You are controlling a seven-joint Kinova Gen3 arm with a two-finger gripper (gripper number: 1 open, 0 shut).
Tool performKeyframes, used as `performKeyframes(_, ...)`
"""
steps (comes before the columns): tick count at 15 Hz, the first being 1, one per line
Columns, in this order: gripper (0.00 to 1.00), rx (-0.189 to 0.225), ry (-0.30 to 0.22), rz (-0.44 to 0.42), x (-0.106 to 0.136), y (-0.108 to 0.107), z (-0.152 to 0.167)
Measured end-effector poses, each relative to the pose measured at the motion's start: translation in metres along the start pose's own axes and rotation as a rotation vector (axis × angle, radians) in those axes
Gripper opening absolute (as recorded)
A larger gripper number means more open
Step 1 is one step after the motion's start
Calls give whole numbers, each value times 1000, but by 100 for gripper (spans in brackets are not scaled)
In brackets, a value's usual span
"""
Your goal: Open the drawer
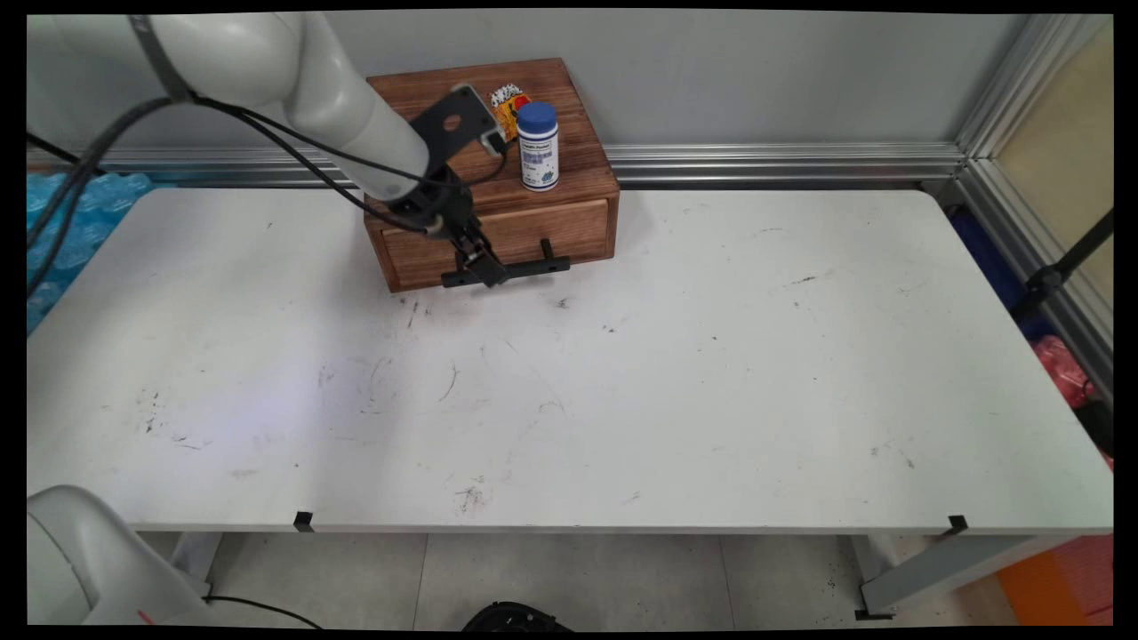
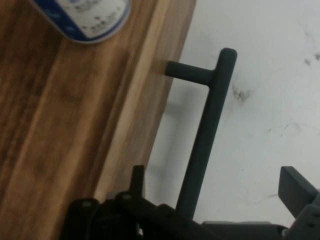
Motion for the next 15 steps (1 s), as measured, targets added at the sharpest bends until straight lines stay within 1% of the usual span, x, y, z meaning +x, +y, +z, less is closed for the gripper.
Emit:
performKeyframes(8,100,-43,-35,26,2,11,41)
performKeyframes(15,100,-58,-74,122,4,12,66)
